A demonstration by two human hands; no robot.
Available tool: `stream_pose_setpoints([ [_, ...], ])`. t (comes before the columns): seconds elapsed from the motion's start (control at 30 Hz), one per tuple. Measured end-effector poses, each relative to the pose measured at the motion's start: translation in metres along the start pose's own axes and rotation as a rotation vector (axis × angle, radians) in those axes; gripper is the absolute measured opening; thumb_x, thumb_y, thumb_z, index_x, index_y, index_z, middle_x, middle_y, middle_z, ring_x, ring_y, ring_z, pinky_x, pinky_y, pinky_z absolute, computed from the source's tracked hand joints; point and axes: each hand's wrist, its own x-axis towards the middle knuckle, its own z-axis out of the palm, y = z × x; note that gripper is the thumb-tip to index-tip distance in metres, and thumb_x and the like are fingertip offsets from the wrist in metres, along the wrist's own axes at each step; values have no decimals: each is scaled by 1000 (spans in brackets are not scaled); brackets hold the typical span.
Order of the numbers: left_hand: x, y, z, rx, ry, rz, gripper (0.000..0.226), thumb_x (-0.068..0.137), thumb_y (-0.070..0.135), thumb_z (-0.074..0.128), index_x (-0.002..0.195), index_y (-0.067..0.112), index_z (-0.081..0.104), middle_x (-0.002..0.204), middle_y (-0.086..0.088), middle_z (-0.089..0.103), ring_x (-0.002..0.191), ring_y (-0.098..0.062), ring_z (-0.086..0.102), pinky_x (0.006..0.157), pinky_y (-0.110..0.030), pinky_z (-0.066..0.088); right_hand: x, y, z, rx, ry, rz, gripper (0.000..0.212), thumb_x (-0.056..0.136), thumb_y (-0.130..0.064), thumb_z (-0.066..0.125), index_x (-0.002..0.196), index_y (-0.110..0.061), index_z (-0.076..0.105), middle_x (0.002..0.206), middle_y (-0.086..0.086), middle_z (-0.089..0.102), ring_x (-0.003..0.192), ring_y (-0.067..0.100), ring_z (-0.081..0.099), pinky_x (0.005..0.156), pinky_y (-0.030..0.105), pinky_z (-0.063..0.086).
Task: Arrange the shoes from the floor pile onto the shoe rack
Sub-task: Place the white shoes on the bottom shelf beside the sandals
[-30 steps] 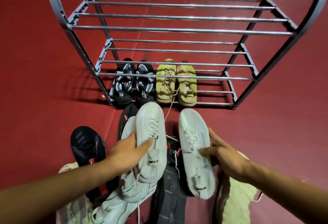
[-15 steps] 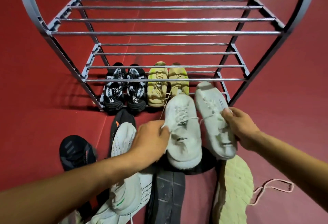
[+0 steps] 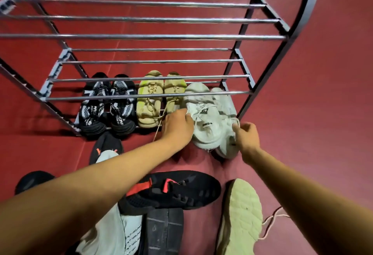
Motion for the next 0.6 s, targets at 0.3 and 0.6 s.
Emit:
stream_pose_setpoints([
  [0.3, 32, 17, 19, 149, 27, -96, 28, 102, 22, 44, 99, 6, 67, 109, -20, 68, 104, -39, 62, 77, -37, 42, -19, 19, -6, -81, 61, 22, 31, 87, -40, 62, 76, -11, 65, 74, 7, 70, 74, 29, 66, 73, 38, 56],
  [0.6, 44, 11, 31, 87, -7, -265, 23, 104, 23, 45, 109, 7, 61, 124, -20, 62, 107, -37, 57, 79, -35, 37, -39, 19, -25, -210, -161, -276, 61, 84, -24, 74, 141, -19, 52, 132, -4, 61, 114, 13, 62, 98, 29, 49],
])
